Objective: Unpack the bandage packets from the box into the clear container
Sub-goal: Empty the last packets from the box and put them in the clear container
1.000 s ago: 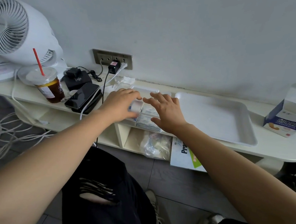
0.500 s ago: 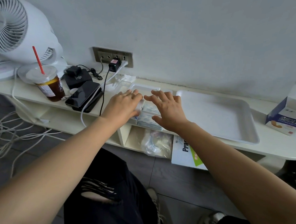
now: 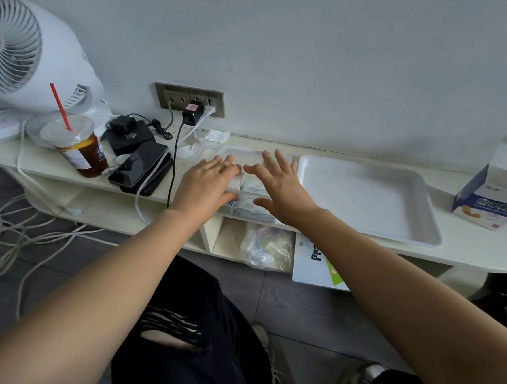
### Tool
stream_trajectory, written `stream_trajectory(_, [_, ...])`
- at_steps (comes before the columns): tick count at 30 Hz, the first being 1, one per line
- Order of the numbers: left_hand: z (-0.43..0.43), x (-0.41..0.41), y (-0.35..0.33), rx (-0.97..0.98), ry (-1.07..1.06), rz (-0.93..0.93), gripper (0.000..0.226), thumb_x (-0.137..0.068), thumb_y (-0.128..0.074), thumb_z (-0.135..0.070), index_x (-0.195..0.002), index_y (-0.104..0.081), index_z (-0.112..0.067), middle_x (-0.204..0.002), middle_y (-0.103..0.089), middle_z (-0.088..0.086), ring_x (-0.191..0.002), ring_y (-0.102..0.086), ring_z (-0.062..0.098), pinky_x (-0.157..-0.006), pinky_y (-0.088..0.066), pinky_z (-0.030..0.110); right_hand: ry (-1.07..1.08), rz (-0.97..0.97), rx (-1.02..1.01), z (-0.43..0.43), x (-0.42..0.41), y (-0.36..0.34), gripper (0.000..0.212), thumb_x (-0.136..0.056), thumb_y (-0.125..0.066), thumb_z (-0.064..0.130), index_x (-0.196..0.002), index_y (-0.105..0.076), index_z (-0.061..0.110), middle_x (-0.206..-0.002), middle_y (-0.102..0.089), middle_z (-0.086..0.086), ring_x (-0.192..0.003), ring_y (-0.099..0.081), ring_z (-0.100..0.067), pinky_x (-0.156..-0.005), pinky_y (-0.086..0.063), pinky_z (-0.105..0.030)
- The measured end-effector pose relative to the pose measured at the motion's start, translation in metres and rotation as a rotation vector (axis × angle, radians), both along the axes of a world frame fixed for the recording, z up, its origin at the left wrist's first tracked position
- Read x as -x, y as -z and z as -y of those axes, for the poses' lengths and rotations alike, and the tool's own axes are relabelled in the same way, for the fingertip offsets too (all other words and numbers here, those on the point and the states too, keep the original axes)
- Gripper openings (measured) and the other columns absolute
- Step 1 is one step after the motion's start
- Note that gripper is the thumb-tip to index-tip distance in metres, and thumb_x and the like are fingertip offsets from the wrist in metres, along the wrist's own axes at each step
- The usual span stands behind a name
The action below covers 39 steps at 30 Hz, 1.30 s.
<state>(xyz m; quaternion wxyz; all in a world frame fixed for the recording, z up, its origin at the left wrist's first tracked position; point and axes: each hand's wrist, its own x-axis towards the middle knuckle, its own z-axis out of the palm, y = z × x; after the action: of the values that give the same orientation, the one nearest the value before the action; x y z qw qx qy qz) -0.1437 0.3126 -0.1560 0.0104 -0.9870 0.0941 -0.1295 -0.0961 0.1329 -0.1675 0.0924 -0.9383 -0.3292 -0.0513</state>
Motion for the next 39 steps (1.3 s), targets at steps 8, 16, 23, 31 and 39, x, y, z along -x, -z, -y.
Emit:
stream_trajectory(8, [0.008,-0.006,-0.006,-0.049,-0.036,-0.033,0.058,-0.086,-0.066,-0.037,-0.135,-0.045,-0.015,-0.151,-0.037,0.008,-0.139,-0.035,0.028,-0.115,-0.027,0.044,0.016,-0.041,-0.018,-0.002,-0.007,-0.004,0.068,-0.089,-0.064,0.028,-0.145,-0.027,0.028,-0.159,-0.005,-0.012,-0.147,0.004,-0.034,-0.117,-0.008,-0.053])
stream_trajectory(16, [0.026,0.000,-0.023,-0.007,-0.112,-0.080,0.069,-0.083,-0.063,-0.051,-0.138,-0.041,-0.017,-0.138,-0.040,0.010,-0.127,-0.039,0.028,-0.106,-0.031,0.039,-0.019,-0.245,-0.195,0.037,0.006,-0.018,0.091,-0.086,-0.068,0.029,-0.153,-0.006,0.027,-0.161,0.004,-0.006,-0.147,-0.003,-0.025,-0.116,-0.014,-0.035])
stream_trajectory(23, [0.154,-0.028,-0.048,0.372,0.142,-0.102,0.020,-0.088,-0.058,-0.026,-0.106,-0.066,-0.021,-0.103,-0.067,-0.004,-0.099,-0.059,0.019,-0.084,-0.048,0.033,0.301,-0.308,-0.458,0.157,0.007,-0.044,0.018,-0.089,-0.059,0.014,-0.104,-0.069,0.016,-0.093,-0.072,-0.002,-0.080,-0.066,-0.013,-0.070,-0.046,-0.026])
stream_trajectory(31, [0.324,-0.057,-0.019,0.704,0.271,-0.482,0.028,-0.089,-0.061,-0.025,-0.116,-0.059,-0.017,-0.101,-0.063,-0.003,-0.096,-0.059,0.018,-0.081,-0.048,0.029,0.792,-0.025,-0.522,0.315,0.018,-0.022,0.038,-0.085,-0.058,0.010,-0.122,-0.050,0.010,-0.124,-0.052,-0.008,-0.101,-0.055,-0.025,-0.083,-0.046,-0.034])
stream_trajectory(39, [0.395,-0.099,0.005,0.952,0.200,-0.725,0.065,-0.085,-0.068,-0.022,-0.142,-0.036,-0.017,-0.122,-0.054,0.005,-0.109,-0.055,0.023,-0.096,-0.048,0.039,0.885,-0.029,-0.473,0.373,-0.009,-0.006,0.044,-0.082,-0.057,0.004,-0.126,-0.052,0.006,-0.123,-0.052,-0.015,-0.105,-0.056,-0.033,-0.086,-0.048,-0.040])
